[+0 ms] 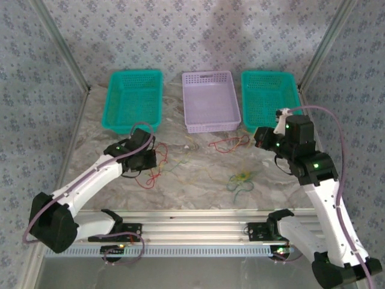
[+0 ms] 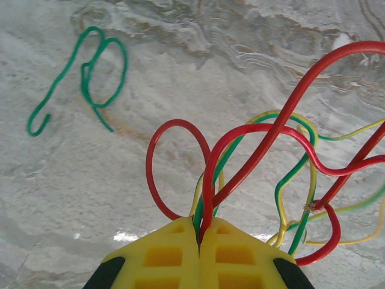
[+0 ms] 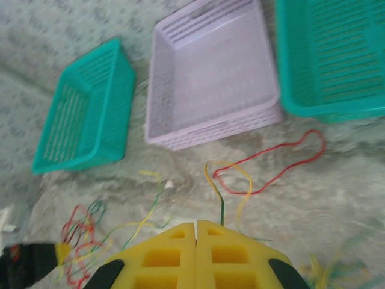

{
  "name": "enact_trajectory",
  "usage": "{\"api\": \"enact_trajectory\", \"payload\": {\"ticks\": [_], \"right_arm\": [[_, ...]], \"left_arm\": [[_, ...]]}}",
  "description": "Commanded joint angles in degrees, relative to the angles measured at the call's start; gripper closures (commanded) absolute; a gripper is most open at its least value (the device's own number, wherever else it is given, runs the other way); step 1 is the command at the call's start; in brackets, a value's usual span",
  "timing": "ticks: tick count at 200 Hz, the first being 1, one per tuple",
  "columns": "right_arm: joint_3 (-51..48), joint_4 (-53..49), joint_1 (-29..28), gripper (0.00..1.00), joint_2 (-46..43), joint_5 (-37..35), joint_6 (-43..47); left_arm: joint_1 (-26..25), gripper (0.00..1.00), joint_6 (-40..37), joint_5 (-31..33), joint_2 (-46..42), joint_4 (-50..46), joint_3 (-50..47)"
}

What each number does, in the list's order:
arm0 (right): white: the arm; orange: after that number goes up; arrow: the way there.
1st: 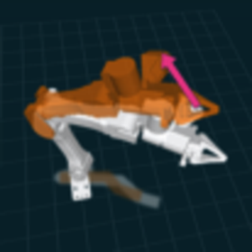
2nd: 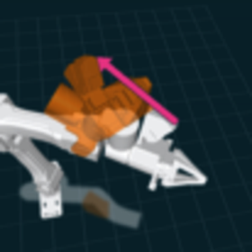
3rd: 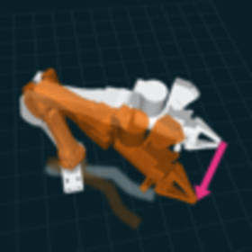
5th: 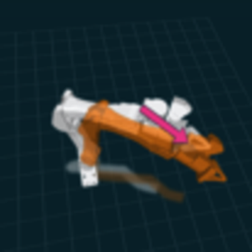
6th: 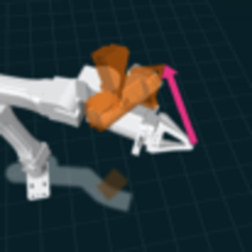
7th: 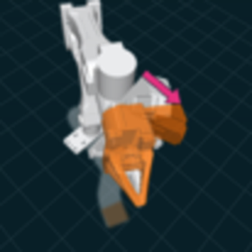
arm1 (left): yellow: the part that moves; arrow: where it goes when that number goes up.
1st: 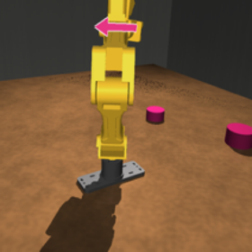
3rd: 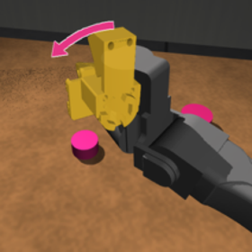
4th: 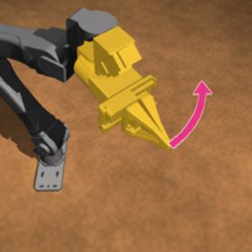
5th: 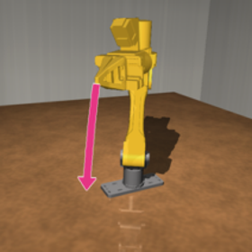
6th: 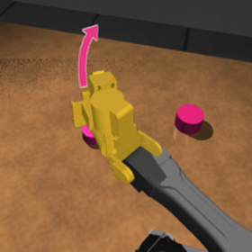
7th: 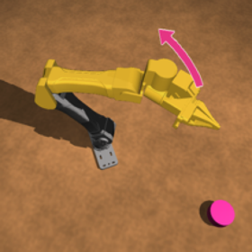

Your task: Untangle the cables

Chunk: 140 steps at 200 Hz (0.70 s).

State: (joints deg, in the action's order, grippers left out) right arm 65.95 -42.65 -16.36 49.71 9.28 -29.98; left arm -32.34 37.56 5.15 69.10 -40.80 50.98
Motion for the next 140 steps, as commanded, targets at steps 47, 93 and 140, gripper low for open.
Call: {"api": "enact_trajectory", "payload": {"ticks": [47,93,140], "right_arm": [[-4.5,4.1,-10.0,1.00,5.7,0.7,2.0],[-9.4,12.6,-13.8,0.84,12.8,7.0,0.9],[-11.5,20.6,-16.6,0.57,13.7,8.9,0.3]], "left_arm": [[-3.3,1.00,0.8,1.0,-1.8,-1.6,6.6],[-5.6,1.00,1.9,1.4,-3.9,-0.5,5.2],[-9.2,1.00,3.6,2.1,-8.3,1.6,3.6]]}}
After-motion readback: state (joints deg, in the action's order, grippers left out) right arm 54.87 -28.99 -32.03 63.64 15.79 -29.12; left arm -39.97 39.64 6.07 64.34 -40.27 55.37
